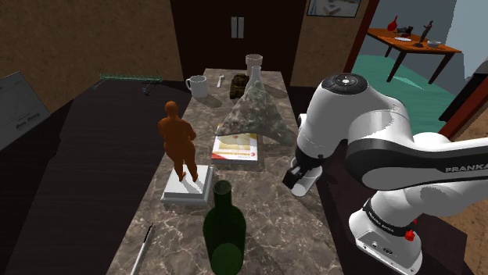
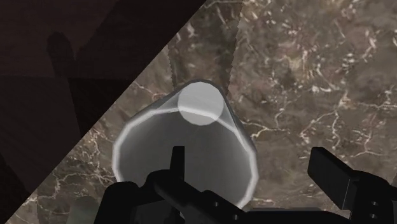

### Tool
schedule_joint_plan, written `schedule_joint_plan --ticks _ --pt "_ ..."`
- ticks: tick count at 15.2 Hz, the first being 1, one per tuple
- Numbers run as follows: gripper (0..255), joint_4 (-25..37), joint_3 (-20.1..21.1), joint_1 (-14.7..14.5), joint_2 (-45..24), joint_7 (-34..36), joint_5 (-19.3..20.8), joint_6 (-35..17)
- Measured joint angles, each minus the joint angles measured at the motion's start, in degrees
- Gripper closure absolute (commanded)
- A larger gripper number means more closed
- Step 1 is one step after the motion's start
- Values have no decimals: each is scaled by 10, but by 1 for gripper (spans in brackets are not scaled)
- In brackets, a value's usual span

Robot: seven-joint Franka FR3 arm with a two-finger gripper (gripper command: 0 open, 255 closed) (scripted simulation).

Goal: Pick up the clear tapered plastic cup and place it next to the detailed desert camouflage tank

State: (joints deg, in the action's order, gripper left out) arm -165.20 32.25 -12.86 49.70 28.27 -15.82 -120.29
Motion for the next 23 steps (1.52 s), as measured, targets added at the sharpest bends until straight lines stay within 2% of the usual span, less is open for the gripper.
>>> schedule_joint_plan --ticks 4,9,10,20,23 --pt "0 -17 10 2 -17 1 -6 -34" --pt "0 -19 11 2 -19 1 -7 -38" --pt "255 -19 11 2 -19 1 -7 -38" --pt "255 -19 11 1 -18 1 -7 -38" --pt "255 -8 4 2 -8 -1 -2 -17"
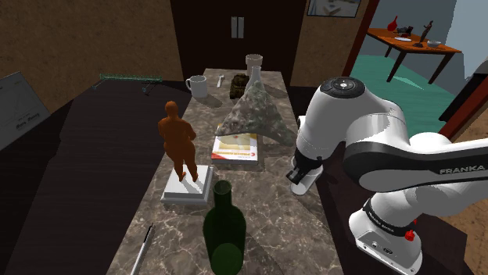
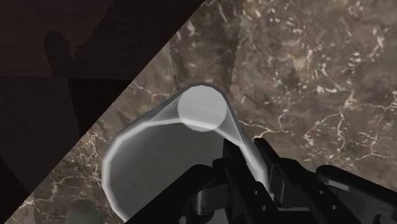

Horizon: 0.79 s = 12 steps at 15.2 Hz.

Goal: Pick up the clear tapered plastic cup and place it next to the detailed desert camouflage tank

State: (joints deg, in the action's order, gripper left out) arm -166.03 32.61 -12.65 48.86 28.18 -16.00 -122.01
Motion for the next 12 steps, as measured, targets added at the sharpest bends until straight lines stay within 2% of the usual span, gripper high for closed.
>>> schedule_joint_plan --ticks 12 --pt "255 69 -41 7 45 -14 29 112"
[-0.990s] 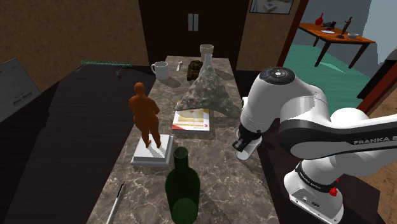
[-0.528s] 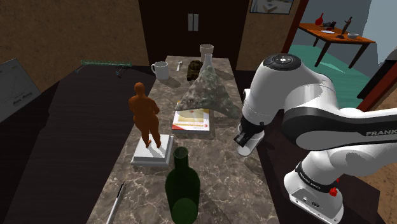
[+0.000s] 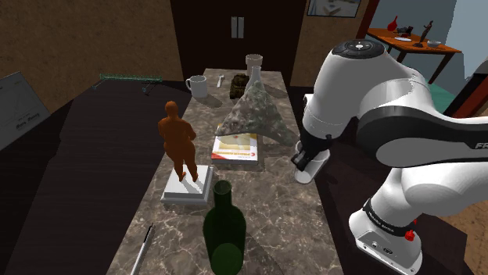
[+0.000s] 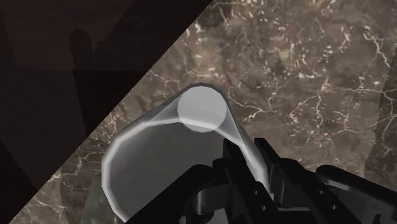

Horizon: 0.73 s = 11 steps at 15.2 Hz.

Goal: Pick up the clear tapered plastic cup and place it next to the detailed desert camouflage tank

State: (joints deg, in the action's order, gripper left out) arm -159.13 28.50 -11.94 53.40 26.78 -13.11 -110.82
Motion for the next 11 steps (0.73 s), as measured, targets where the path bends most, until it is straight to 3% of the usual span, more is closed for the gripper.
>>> schedule_joint_plan --ticks 11 --pt "255 75 -28 12 10 -10 24 83"
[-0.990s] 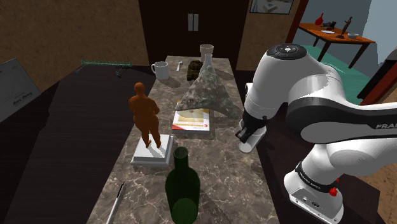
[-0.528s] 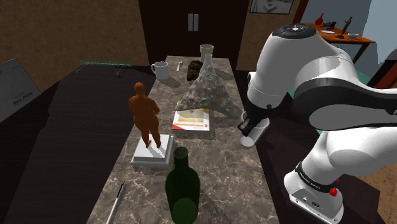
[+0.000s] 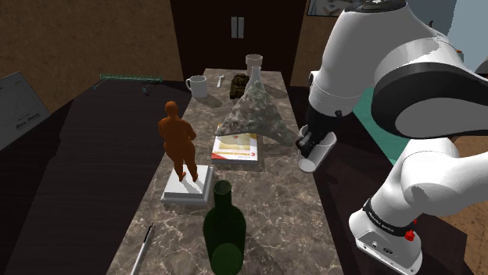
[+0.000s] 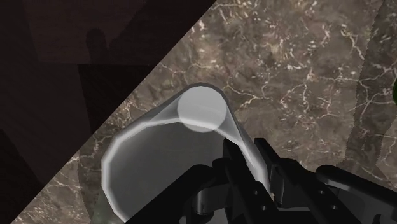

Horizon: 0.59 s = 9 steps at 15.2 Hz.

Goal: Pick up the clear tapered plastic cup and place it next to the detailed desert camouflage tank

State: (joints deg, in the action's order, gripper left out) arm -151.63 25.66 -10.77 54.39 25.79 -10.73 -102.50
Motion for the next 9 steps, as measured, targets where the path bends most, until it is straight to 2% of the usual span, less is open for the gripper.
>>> schedule_joint_plan --ticks 9 --pt "255 71 -19 10 -6 -7 18 64"
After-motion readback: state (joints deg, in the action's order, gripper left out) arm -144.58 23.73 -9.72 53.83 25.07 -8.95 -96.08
